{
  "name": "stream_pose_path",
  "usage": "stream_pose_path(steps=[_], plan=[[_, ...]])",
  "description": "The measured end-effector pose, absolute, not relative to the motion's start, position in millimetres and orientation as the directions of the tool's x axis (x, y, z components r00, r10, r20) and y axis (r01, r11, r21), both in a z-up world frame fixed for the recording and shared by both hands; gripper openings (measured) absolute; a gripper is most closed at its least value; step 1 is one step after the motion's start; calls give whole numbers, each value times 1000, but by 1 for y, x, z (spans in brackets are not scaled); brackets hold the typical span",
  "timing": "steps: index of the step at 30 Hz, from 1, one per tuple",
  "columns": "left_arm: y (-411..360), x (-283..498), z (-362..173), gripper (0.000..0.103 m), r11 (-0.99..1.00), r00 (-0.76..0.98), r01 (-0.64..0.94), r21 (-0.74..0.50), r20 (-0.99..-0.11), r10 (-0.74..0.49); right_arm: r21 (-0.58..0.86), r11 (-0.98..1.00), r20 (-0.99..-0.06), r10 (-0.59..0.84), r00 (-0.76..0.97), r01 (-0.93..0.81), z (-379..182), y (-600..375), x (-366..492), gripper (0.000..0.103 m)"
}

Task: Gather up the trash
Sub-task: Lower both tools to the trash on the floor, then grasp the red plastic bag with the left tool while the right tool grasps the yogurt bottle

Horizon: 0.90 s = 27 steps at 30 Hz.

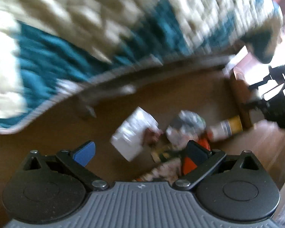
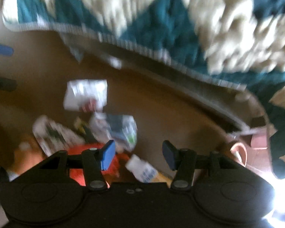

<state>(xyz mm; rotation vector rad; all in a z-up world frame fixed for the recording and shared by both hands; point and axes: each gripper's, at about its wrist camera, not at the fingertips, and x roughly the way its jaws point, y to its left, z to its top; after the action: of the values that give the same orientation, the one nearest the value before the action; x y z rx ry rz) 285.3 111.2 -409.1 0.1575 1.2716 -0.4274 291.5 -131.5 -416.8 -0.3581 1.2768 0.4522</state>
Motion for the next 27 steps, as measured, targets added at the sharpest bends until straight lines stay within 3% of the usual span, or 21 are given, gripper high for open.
stream_pose_path(steps=[8,17,18,20,23,27], plan=[[43,275,-493,103,791,34,584,-184,-968,-250,-9,830,-998,30,62,-557,-499,-142,289,54],[-15,253,-560,102,686,-162,665,-295,-954,-252,-20,702,-998,-61,-33,-712,-567,-139,279,54],[-17,251,-566,102,696,-170,655,-294,-955,-244,-26,693,-997,-65,-28,-721,-571,-139,278,57],[-15,251,-577,96,721,-201,620,-309,-951,-235,-81,659,-997,-67,49,-748,-576,-136,277,58],[-12,252,-590,85,751,-232,581,-312,-949,-215,-63,632,-997,-66,27,-772,-586,-132,280,55],[-9,252,-596,60,766,-257,557,-321,-944,-209,-102,577,-994,-81,67,-810,-596,-125,277,55]])
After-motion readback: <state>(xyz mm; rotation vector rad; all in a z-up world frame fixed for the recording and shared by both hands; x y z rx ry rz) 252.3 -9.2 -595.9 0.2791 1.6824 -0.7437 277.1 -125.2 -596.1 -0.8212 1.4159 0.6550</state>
